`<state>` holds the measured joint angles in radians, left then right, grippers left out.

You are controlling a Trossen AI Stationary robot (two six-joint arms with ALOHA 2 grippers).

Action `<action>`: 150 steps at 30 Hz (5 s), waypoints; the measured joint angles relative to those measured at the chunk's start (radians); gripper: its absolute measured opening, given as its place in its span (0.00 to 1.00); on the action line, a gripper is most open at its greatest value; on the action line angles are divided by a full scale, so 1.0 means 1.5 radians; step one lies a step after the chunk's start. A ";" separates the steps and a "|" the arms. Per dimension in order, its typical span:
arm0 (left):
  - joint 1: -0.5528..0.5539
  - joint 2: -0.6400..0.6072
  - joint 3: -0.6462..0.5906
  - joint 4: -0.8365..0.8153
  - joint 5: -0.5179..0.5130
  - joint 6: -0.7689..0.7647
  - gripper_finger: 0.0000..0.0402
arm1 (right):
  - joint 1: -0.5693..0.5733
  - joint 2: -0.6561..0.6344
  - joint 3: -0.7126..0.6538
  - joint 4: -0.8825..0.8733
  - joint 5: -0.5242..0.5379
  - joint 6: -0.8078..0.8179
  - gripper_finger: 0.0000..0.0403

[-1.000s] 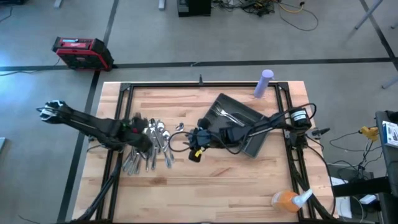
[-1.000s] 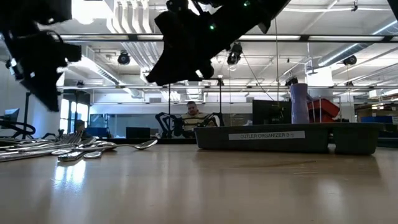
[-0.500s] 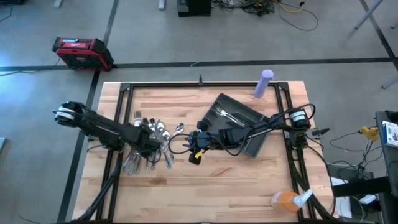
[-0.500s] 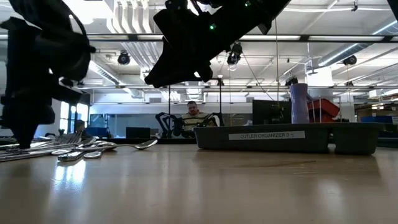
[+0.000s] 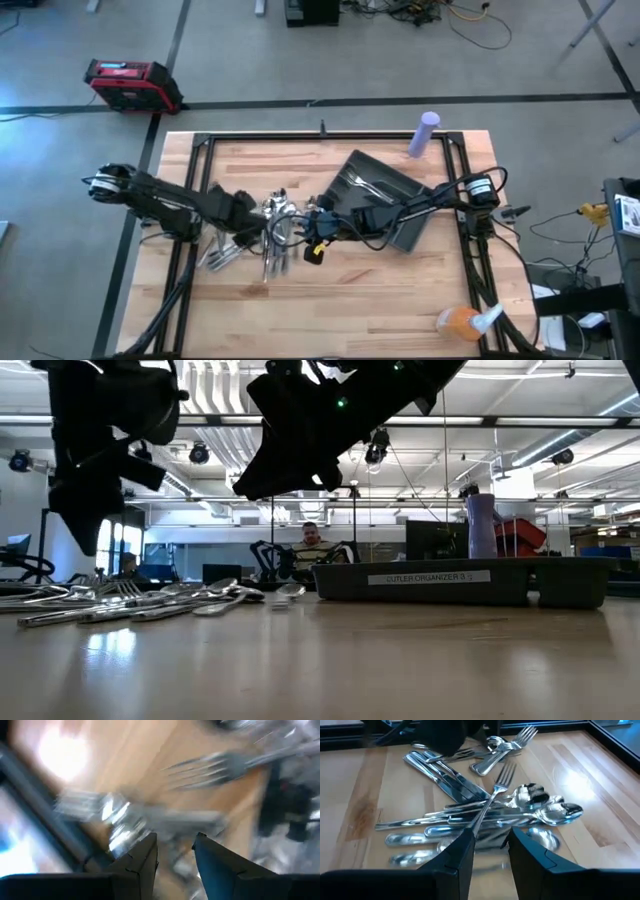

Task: Sort silverware
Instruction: Adjust the silverware, then put the fork into the top middle left compartment of the silverware tray

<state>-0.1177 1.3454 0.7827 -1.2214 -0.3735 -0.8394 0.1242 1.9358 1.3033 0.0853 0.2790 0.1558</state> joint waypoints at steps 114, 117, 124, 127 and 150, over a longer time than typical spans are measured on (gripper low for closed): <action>-0.118 -0.565 -0.066 0.659 -0.180 0.502 0.30 | -0.028 0.479 0.676 -0.354 -0.172 -0.264 0.31; -0.118 -0.565 -0.066 0.659 -0.180 0.502 0.30 | -0.026 0.479 0.666 -0.343 -0.190 -0.303 0.32; -0.118 -0.561 -0.066 0.659 -0.180 0.502 0.30 | -0.033 0.475 0.637 -0.331 -0.243 -0.288 0.26; -0.118 -0.559 -0.066 0.659 -0.180 0.502 0.30 | -0.037 0.475 0.632 -0.335 -0.251 -0.268 0.18; -0.118 -0.640 -0.065 0.659 -0.181 0.524 0.30 | 0.006 0.392 0.645 -0.278 -0.099 -0.232 0.00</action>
<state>-0.2951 0.3851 0.6856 -0.2334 -0.6446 -0.0528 0.1333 2.5237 2.2704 -0.3320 0.1306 -0.1917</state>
